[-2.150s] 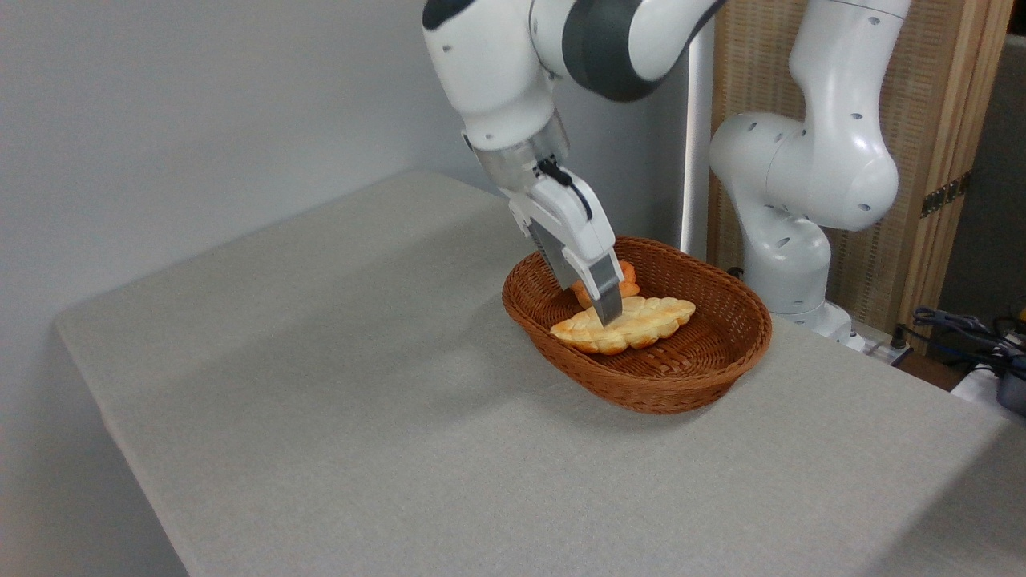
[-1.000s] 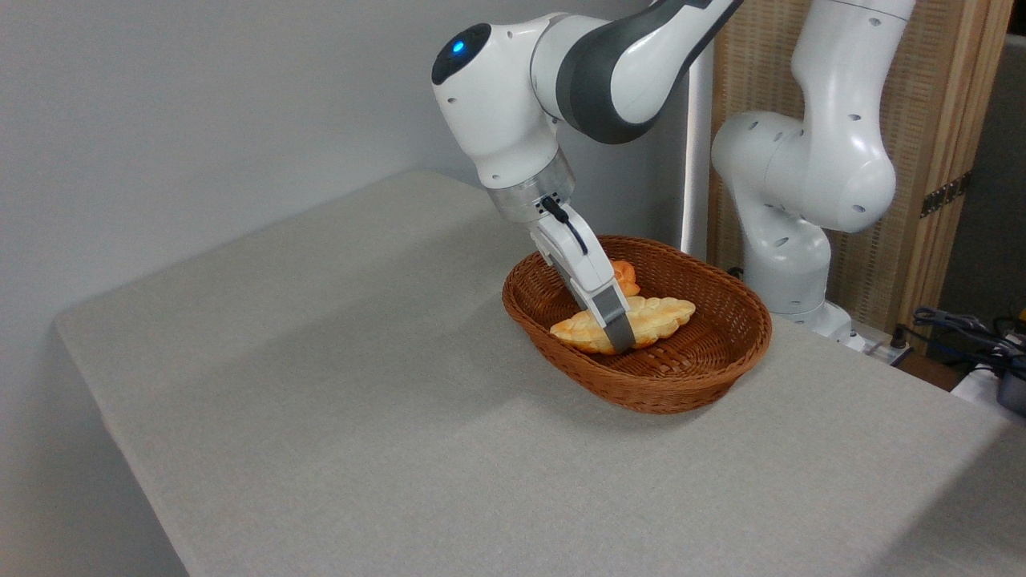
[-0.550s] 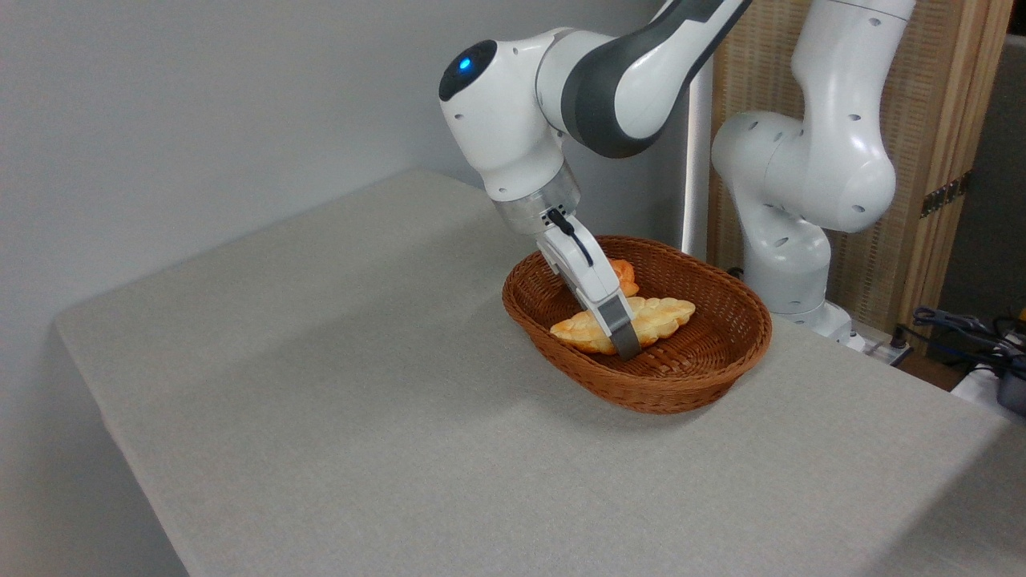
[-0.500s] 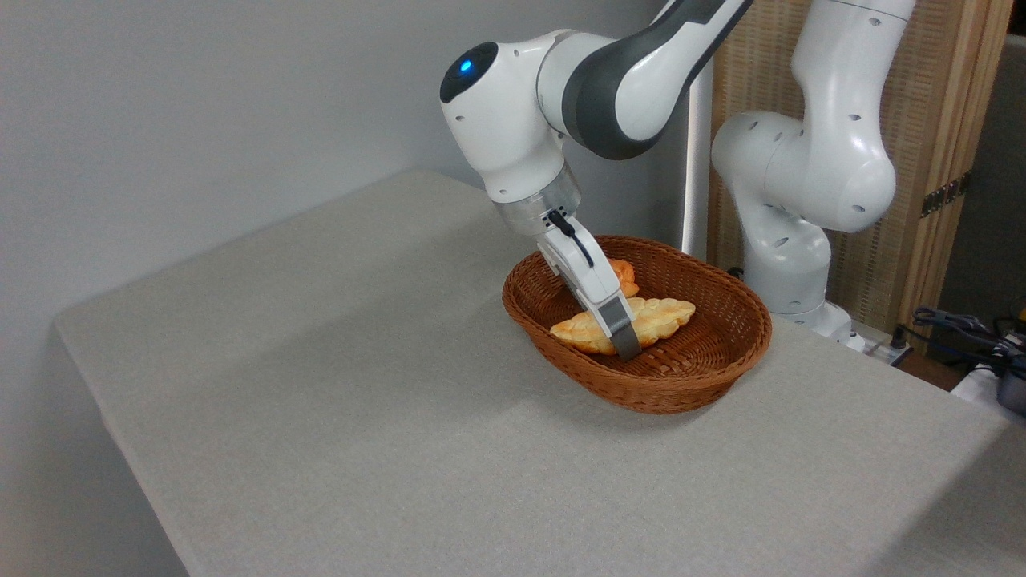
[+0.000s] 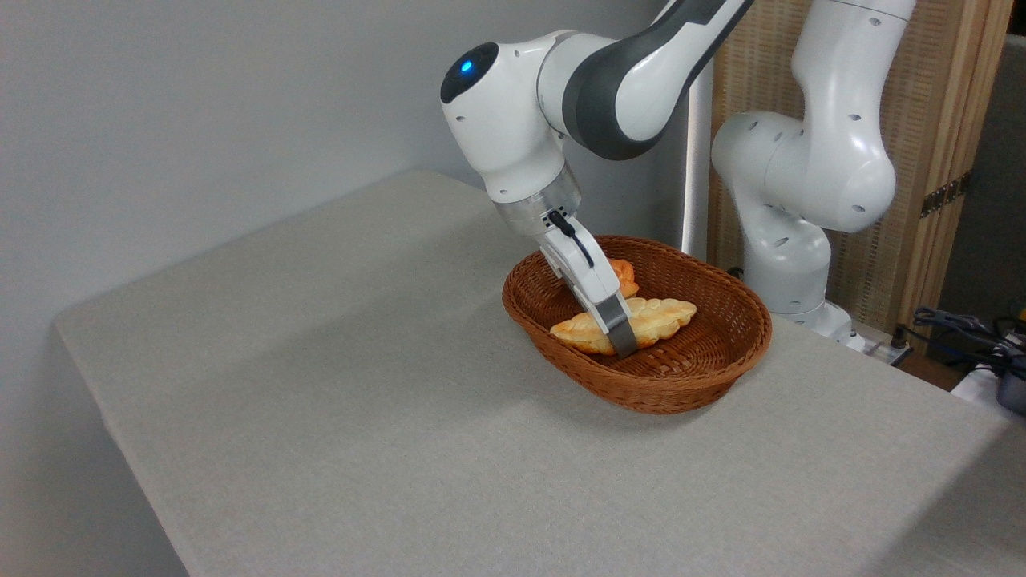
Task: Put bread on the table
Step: 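Lower the gripper onto the long pastry and close on it, then lift the held pastry up out of the basket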
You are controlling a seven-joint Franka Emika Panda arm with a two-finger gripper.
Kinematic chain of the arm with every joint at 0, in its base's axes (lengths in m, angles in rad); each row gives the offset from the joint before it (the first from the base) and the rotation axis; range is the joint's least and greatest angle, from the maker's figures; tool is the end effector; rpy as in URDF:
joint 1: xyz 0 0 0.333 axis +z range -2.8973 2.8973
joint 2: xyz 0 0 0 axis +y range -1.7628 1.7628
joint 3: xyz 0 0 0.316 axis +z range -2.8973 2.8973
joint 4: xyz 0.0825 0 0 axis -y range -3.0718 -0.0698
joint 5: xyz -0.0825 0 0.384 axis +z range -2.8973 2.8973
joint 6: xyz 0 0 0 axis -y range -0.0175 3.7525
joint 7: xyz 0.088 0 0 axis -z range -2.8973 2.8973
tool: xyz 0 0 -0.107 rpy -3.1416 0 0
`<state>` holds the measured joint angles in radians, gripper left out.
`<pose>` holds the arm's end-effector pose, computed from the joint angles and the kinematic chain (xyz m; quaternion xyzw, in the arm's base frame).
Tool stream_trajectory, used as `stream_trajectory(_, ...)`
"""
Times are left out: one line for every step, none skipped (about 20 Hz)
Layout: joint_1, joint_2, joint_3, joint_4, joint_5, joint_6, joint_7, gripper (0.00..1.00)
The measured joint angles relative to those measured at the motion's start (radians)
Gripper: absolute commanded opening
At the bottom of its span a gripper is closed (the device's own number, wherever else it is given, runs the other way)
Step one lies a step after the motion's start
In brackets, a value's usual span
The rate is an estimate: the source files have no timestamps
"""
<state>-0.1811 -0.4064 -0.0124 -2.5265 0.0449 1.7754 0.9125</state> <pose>0.3620 -0.0669 0.3954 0.8342 -0.5236 -0.1687 0.0386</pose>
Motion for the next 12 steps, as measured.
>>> stream_trajectory(0.0,0.0,0.0,0.0,0.0,0.0,0.0,0.42)
stream_trajectory(0.0,0.0,0.0,0.0,0.0,0.0,0.0,0.39)
stream_trajectory(0.0,0.0,0.0,0.0,0.0,0.0,0.0,0.37)
stream_trajectory(0.0,0.0,0.0,0.0,0.0,0.0,0.0,0.37)
stream_trajectory(0.0,-0.001,0.0,0.0,0.0,0.0,0.0,0.37)
stream_trajectory(0.0,-0.001,0.0,0.0,0.0,0.0,0.0,0.36)
stream_trajectory(0.0,-0.001,0.0,0.0,0.0,0.0,0.0,0.36)
stream_trajectory(0.0,-0.002,0.0,0.0,0.0,0.0,0.0,0.36)
stream_trajectory(0.0,-0.003,0.0,0.0,0.0,0.0,0.0,0.36)
stream_trajectory(0.0,-0.004,0.0,0.001,0.0,0.0,0.0,0.36)
stream_trajectory(0.0,-0.006,0.0,0.008,0.0,-0.007,0.0,0.36)
stream_trajectory(0.0,-0.008,0.0,0.023,0.0,-0.025,0.0,0.36)
